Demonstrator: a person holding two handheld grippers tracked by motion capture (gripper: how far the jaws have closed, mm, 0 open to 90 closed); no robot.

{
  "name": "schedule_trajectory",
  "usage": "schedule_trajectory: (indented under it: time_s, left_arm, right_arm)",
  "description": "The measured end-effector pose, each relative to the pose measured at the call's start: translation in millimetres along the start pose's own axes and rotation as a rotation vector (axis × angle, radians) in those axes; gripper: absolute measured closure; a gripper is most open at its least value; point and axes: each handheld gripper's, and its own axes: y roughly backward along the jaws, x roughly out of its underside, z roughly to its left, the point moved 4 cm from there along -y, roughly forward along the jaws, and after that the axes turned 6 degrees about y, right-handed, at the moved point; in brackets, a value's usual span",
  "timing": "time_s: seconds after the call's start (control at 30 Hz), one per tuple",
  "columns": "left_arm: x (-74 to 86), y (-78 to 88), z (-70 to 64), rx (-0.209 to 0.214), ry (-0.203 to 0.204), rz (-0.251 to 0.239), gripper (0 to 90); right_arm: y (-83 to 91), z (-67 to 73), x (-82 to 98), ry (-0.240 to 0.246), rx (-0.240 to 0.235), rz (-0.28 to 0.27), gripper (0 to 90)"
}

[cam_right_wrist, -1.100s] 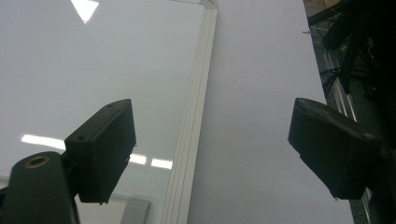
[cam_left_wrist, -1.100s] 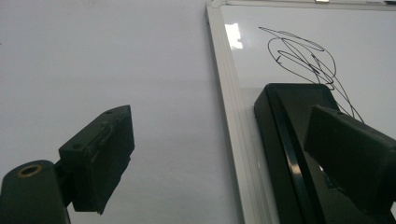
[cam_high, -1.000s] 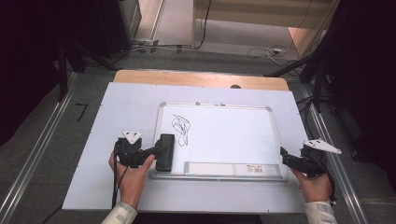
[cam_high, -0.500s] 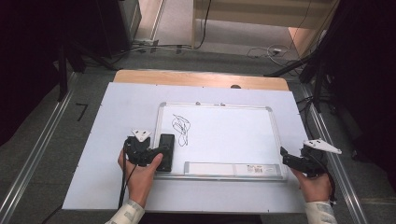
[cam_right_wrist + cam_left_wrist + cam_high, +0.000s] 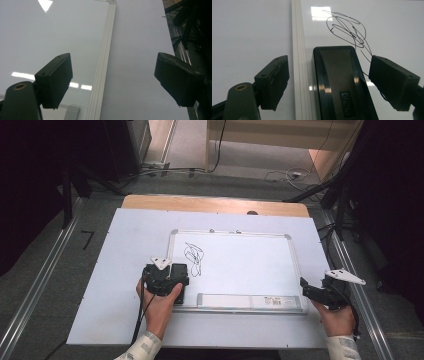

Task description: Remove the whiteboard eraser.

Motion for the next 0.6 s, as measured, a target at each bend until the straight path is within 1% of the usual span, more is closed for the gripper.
schedule_trajectory:
  time_s: [0.23,0.33,0.53,0.6]
  left_arm:
    - [2.4,-5.1,-7.2,0.007,-0.016,0.01,21.8]
    - [3.6,-7.3,-10.0,0.0,-0.027,0.016,22.3]
    - [5.6,-9.1,-13.0,-0.009,-0.035,0.016,24.9]
    - [7.2,-10.3,-14.8,-0.019,-0.048,0.016,26.9]
  right_arm:
    - [0.0,0.0,0.0,0.0,0.0,0.001,13.6]
    - [0.1,-0.3,0.0,-0.001,0.001,-0.001,13.6]
    - [0.0,-0.5,0.0,0.0,-0.001,-0.002,13.6]
    - [0.1,-0.4,0.0,-0.001,-0.001,-0.002,13.6]
